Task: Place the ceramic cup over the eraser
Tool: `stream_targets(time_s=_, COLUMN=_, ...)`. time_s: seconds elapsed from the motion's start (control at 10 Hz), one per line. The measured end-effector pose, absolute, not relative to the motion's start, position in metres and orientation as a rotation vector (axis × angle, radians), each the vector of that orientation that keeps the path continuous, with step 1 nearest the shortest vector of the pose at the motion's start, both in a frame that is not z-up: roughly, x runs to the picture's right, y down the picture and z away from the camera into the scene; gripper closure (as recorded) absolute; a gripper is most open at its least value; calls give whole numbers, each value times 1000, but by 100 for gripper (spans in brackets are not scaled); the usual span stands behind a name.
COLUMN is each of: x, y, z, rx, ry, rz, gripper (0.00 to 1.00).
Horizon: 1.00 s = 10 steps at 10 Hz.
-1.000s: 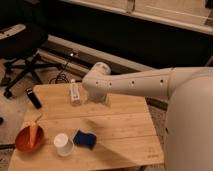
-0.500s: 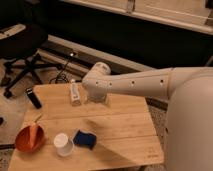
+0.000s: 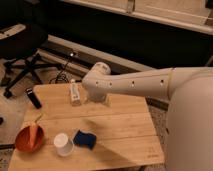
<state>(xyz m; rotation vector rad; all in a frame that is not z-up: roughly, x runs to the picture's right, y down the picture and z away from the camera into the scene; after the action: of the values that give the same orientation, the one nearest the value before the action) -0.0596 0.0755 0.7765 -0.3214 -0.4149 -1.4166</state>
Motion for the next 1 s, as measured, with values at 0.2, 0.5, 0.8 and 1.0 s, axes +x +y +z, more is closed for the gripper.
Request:
stream_targets(time_s=0.2, x=-84, y=94, z=752, rx=-259, ry=-434, rz=-1547, gripper=20)
stream_targets(time_s=0.5, x=-114, y=135, z=713, rx=-203, ry=-493, rz=-1700, gripper=20)
stream_targets(time_s=0.8, x=-154, y=163, z=672, rx=-132, ry=-537, rz=-1852, gripper=20)
stream_targets(time_s=1.0, x=-177, y=166, z=654, rx=-95, ry=-552, rz=-1916, gripper=20)
